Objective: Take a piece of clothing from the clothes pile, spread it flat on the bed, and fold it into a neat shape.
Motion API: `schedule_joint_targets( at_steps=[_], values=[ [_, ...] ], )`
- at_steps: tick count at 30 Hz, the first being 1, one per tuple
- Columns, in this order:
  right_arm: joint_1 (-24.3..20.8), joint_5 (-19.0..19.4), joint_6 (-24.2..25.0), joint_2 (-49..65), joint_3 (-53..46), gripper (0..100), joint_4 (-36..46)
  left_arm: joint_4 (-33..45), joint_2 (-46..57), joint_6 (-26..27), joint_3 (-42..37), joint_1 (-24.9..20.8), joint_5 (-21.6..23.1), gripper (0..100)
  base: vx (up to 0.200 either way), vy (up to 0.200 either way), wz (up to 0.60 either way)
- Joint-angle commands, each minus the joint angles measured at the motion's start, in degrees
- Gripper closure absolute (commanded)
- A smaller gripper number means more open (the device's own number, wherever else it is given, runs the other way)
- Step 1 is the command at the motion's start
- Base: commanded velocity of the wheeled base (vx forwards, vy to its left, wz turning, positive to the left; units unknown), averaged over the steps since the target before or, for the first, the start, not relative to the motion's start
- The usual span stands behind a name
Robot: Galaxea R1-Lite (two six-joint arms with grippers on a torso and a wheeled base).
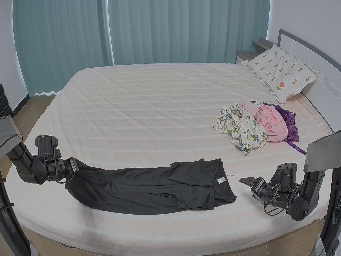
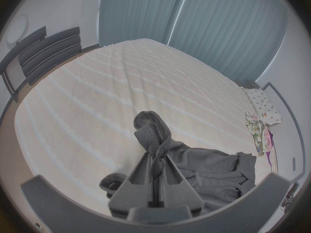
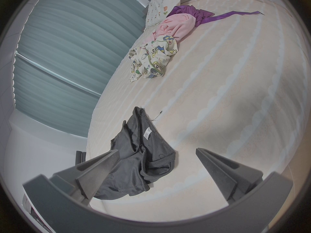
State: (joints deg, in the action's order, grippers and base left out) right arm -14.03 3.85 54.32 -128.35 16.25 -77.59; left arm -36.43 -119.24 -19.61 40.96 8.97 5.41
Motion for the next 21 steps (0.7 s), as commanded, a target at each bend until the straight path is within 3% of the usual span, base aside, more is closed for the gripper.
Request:
schedule_joint_targets(
  at_steps=[1, 4, 10, 21],
  values=[
    [-0.03, 0.01, 0.00, 0.03, 0.01, 0, -0.01, -0.05, 2.17, -1.83, -1.15, -5.72, -3.30, 100, 0.000, 0.000, 0.00],
    [-0.03, 0.10, 0.00, 0.03, 0.01, 0, -0.01, 0.04, 3.04, -3.59, -1.50, -9.50, -4.36, 100, 0.000, 0.000, 0.00],
    [-0.03, 0.10, 0.08, -0.05, 0.01, 0, -0.01, 0.13, 2.96, -5.52, -1.23, -16.36, -8.93, 100, 0.000, -0.200, 0.00],
    [-0.12, 0.01, 0.00, -1.02, -0.17, 0, -1.95, 4.17, 1.99, -8.95, 2.90, -23.47, -11.56, 100, 0.000, -0.200, 0.00]
  ],
)
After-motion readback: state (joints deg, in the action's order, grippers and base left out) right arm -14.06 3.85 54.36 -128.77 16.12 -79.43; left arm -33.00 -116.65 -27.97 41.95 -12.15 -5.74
